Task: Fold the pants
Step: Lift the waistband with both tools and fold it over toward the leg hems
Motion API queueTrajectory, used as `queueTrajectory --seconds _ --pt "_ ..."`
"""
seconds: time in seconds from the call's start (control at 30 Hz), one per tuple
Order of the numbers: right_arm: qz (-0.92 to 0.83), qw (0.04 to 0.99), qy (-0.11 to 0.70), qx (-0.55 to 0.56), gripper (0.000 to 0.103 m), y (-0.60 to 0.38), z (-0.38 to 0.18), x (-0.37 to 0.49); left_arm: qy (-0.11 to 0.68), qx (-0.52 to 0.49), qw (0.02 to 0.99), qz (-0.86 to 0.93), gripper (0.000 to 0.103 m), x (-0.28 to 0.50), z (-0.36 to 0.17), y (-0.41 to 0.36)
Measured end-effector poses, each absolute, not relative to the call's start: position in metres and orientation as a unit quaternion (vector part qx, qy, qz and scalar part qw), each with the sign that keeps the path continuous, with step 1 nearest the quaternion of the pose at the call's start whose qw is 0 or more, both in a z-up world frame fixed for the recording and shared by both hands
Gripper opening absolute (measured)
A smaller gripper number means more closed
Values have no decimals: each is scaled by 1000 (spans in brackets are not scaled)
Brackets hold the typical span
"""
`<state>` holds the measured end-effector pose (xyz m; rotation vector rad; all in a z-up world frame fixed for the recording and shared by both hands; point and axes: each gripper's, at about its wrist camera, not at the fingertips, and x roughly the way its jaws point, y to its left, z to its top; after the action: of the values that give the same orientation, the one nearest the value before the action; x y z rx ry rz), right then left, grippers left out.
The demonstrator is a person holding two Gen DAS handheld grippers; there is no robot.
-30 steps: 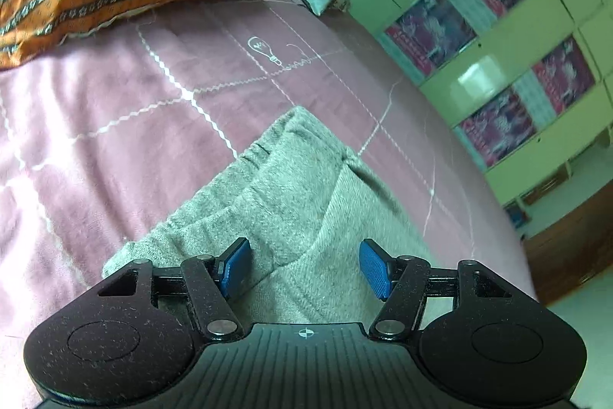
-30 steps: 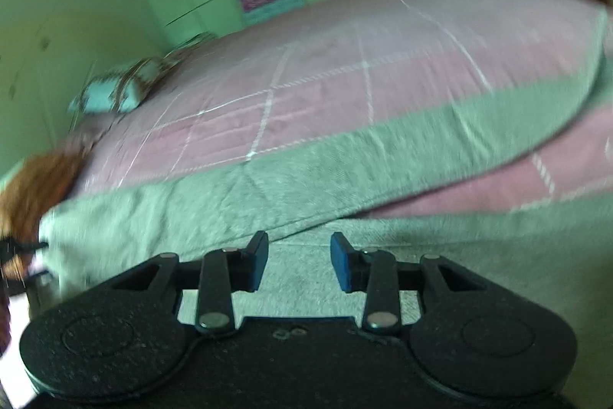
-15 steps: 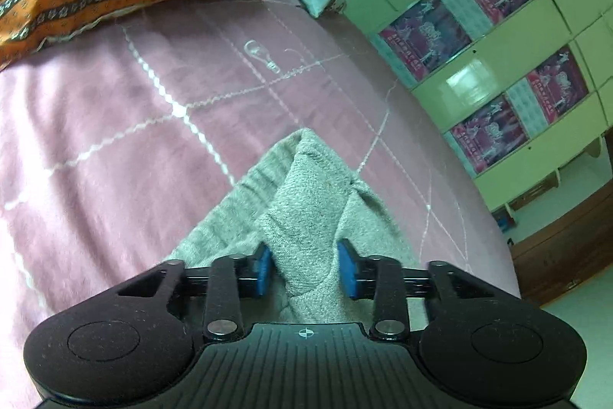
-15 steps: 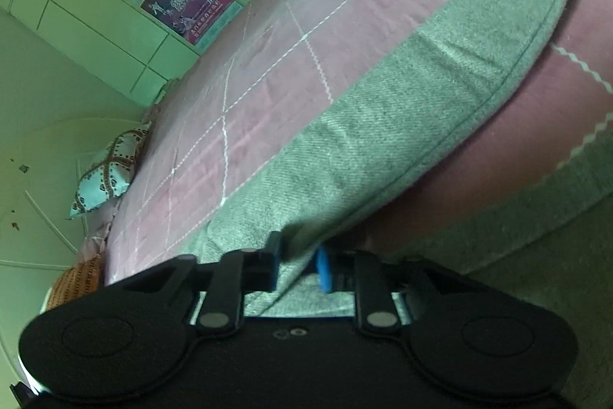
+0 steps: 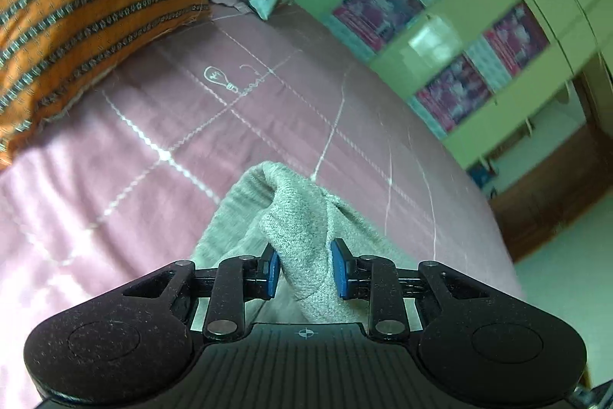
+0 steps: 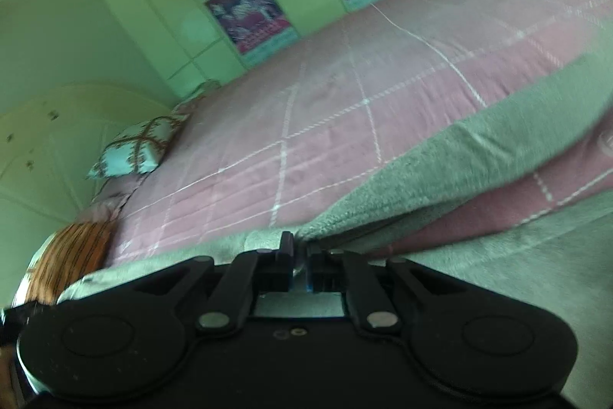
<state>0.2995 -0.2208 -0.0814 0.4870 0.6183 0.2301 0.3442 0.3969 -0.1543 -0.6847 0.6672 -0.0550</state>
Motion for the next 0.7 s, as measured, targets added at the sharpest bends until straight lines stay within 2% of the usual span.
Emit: queueTrajectory --seconds 0.13,0.2,0.33,0.57,0.7 --pt "138 924 300 193 0 -208 -75 252 361 -290 886 -29 29 320 -168 404" --pt "131 916 328 190 0 -204 -95 242 385 -278 880 -15 29 314 -186 403" --pt "104 899 391 168 0 -189 -147 245 370 -306 877 -5 28 304 -193 407" --pt "122 912 352 173 0 -197 -114 245 351 -295 889 -19 28 296 -172 412" --pt "134 909 355 174 0 -198 -114 242 372 -285 884 -3 28 300 -188 415"
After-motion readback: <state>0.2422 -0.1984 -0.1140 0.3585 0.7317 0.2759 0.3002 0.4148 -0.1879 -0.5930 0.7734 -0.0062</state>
